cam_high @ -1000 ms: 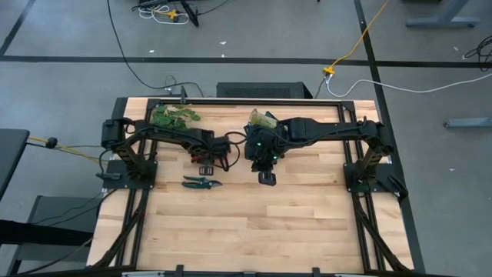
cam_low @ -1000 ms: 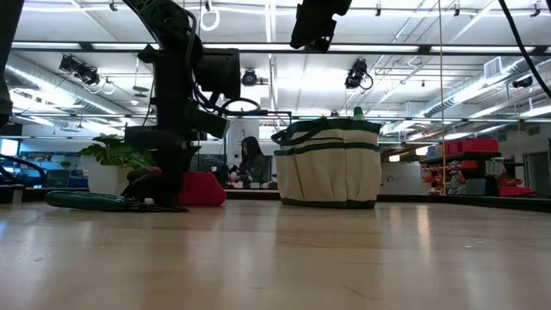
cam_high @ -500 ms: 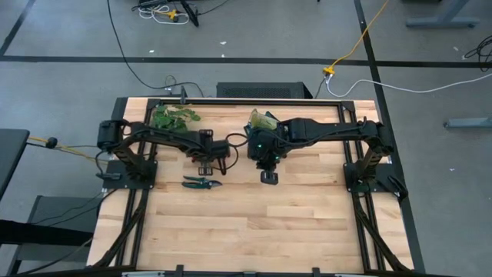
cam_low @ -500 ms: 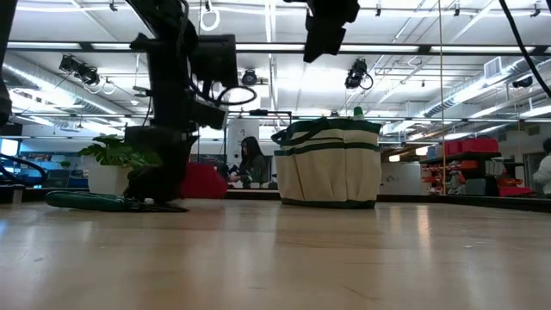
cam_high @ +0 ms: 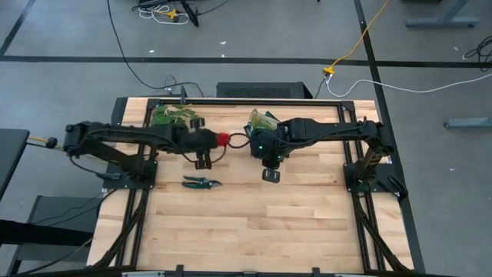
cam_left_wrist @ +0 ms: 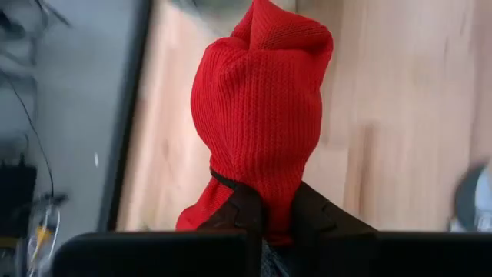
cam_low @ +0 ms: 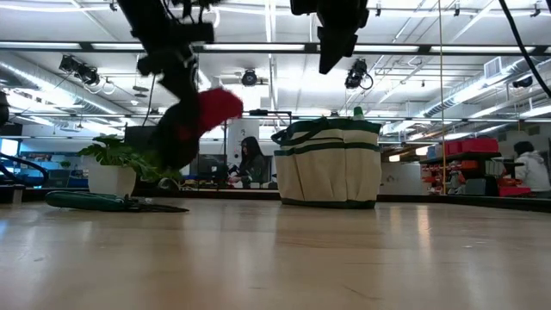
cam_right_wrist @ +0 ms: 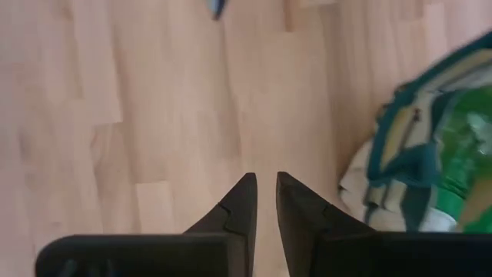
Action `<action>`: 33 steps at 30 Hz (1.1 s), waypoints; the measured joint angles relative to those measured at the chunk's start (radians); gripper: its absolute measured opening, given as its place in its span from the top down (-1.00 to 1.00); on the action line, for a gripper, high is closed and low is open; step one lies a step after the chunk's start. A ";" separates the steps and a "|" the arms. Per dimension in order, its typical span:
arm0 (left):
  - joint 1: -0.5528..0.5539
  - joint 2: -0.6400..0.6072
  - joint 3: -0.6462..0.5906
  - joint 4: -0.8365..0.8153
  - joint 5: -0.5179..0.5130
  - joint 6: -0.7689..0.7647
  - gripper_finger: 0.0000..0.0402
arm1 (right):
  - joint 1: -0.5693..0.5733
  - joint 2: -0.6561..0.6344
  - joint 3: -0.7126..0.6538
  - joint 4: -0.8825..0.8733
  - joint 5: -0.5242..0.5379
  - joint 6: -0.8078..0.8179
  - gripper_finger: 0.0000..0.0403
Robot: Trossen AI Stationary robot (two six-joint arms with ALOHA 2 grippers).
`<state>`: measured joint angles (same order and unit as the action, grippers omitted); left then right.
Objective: Pick & Place Garden tools in Gardening bag
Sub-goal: Put the red gloves into the patterned white gardening bag
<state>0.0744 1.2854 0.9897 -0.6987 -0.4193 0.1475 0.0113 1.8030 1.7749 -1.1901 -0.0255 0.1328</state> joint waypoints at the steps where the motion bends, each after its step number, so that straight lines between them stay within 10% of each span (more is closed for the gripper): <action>1: 0.001 -0.028 0.000 0.023 0.001 0.013 0.86 | 0.000 0.000 0.000 -0.004 0.011 0.008 0.75; 23: 0.195 -0.138 0.000 0.616 0.567 0.121 0.86 | 0.151 0.000 -0.003 -0.024 0.136 0.133 0.75; 33: 0.234 -0.013 0.000 0.768 0.654 0.098 0.86 | 0.185 0.000 -0.003 -0.022 0.194 0.172 0.75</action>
<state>0.3087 1.2720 0.9901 0.0691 0.2350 0.2459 0.1965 1.8030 1.7721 -1.2125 0.1683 0.3050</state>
